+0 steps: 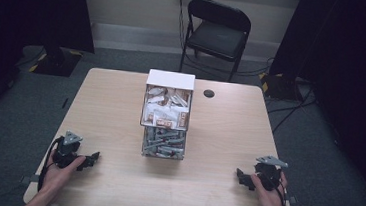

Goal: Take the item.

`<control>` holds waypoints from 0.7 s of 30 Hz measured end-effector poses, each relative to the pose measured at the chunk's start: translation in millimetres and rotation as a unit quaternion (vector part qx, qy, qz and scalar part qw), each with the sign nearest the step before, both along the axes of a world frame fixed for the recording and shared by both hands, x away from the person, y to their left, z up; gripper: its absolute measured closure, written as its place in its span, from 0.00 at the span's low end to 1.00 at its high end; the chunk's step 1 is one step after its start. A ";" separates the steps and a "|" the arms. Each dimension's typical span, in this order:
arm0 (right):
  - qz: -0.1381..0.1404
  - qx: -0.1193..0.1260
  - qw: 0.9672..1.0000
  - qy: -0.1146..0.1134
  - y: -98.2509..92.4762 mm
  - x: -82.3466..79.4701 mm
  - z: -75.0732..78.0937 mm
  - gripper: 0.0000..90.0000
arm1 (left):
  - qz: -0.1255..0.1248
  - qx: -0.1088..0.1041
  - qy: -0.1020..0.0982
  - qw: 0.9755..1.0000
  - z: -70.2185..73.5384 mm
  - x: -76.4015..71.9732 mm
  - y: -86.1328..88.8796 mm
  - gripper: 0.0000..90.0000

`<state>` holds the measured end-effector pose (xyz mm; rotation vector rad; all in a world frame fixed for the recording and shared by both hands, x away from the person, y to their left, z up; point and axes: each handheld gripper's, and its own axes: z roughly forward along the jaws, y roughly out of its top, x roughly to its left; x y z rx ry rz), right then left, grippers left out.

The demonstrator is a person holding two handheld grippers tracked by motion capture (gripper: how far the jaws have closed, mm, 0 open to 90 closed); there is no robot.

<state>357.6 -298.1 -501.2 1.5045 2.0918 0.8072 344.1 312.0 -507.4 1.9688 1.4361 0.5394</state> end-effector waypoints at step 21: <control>0.000 -0.001 1.000 -0.001 -0.1 0.1 -0.1 0.00 | -0.041 -0.018 -0.022 0.999 23.6 -8.3 -7.6 0.25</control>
